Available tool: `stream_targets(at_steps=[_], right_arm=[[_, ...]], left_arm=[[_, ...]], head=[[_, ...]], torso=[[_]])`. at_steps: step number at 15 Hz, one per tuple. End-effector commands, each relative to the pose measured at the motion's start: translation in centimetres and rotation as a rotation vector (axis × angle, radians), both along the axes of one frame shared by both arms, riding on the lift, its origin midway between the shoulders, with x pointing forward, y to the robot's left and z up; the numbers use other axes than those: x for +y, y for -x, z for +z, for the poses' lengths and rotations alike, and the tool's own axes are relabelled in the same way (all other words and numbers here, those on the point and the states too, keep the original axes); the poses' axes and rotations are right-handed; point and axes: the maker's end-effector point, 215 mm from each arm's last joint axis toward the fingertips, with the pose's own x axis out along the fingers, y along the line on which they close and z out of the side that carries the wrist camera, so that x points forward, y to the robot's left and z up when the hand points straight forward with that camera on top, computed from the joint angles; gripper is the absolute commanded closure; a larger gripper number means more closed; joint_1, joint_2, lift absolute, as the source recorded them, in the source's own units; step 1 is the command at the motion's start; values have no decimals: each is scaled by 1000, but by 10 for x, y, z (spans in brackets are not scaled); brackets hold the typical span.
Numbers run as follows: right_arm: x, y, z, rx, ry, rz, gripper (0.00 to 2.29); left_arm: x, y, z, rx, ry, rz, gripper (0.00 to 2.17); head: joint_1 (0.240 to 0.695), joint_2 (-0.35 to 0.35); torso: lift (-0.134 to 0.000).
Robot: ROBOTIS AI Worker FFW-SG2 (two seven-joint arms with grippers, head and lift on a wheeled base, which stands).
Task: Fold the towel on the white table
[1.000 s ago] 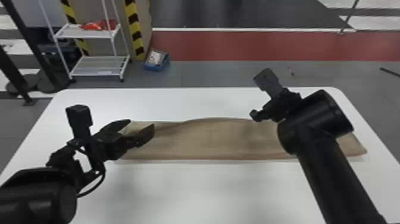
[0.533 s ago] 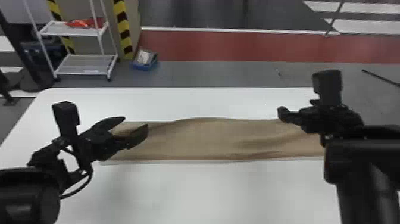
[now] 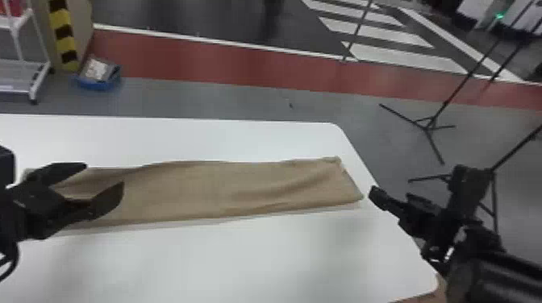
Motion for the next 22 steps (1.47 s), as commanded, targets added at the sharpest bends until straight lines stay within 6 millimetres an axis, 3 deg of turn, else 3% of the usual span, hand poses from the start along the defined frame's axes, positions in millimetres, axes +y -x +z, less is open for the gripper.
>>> stream_targets(at_steps=[1, 4, 7, 9, 13, 15, 17, 19, 21, 22], right_arm=[[2, 1, -1, -2, -15, 4, 147], [6, -3, -4, 2, -24, 10, 147], [18, -16, -4, -4, -33, 32, 144], [26, -25, -3, -7, -34, 48, 144], [46, -41, -8, -2, -52, 85, 144], [46, -42, -9, -1, -54, 87, 144], [43, -39, -8, -5, -62, 81, 144], [46, -29, -8, -11, -58, 93, 144], [56, -24, 8, -81, 7, 133, 137], [66, -23, 28, -151, 68, 174, 134]], left_arm=[[-5, 3, -10, 7, -54, -23, 157], [-9, 8, -31, 132, -30, -69, 198], [-4, -4, -47, 246, -9, -67, 198], [4, -16, -46, 252, -1, -35, 198], [64, -45, -38, 217, -14, 144, 194], [83, -50, -32, 207, -10, 185, 194], [102, -42, -37, 229, 6, 228, 194], [112, -24, -22, 206, 115, 261, 194], [112, -6, -3, 145, 199, 306, 157], [115, -2, 11, 71, 213, 358, 137]], head=[[695, -350], [695, -350], [695, -350], [695, -340], [695, -287], [695, -245], [695, -207], [695, -195], [695, -184], [695, -174]], torso=[[-126], [-126], [-126], [-126], [-126], [-126], [-126], [-126], [-126], [-126]])
